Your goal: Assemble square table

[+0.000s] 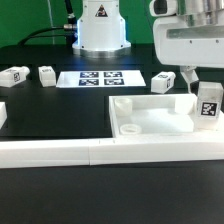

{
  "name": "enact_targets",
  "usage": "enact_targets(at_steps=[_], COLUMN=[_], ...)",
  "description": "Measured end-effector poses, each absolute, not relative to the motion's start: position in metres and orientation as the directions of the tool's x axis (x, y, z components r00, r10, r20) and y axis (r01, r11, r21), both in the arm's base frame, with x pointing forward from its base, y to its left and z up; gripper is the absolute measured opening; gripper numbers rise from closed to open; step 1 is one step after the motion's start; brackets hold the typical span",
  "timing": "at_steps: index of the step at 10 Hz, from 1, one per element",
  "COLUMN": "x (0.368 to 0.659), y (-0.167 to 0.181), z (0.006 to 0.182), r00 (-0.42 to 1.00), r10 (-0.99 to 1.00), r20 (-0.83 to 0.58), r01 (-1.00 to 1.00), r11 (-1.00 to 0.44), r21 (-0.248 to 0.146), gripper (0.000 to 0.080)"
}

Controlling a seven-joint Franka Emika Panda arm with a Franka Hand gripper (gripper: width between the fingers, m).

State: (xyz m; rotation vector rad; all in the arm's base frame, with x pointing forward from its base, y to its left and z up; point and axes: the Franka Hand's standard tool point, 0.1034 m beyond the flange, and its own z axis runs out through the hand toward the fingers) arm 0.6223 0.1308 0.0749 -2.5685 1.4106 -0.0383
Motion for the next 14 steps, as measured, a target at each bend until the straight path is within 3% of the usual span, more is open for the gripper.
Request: enact_targets(at_steps=[3, 5, 7, 10, 12, 13, 14], x=[0.62, 0.621, 0.626, 0.626, 0.626, 0.626, 0.626], y=[0.13, 0.12, 0.109, 0.118, 0.118, 0.118, 0.117], z=[0.074, 0.074, 0.071, 0.068, 0.067, 0.067, 0.067], r00=[0.656, 0.836, 0.929, 0.939, 0.925, 0.898, 0.862], r10=[-0.753, -0.549, -0.368, -0.339, -0.378, -0.438, -0.506], r20=[-0.057, 0.005, 0.039, 0.053, 0.046, 0.036, 0.024], r01=[-0.748, -0.54, -0.359, -0.328, -0.367, -0.428, -0.496], r11=[-0.637, -0.824, -0.921, -0.933, -0.918, -0.891, -0.854], r21=[-0.187, -0.173, -0.151, -0.147, -0.15, -0.153, -0.155], gripper=[0.0649, 0.0649, 0.0649, 0.0649, 0.0383, 0.0383, 0.0288])
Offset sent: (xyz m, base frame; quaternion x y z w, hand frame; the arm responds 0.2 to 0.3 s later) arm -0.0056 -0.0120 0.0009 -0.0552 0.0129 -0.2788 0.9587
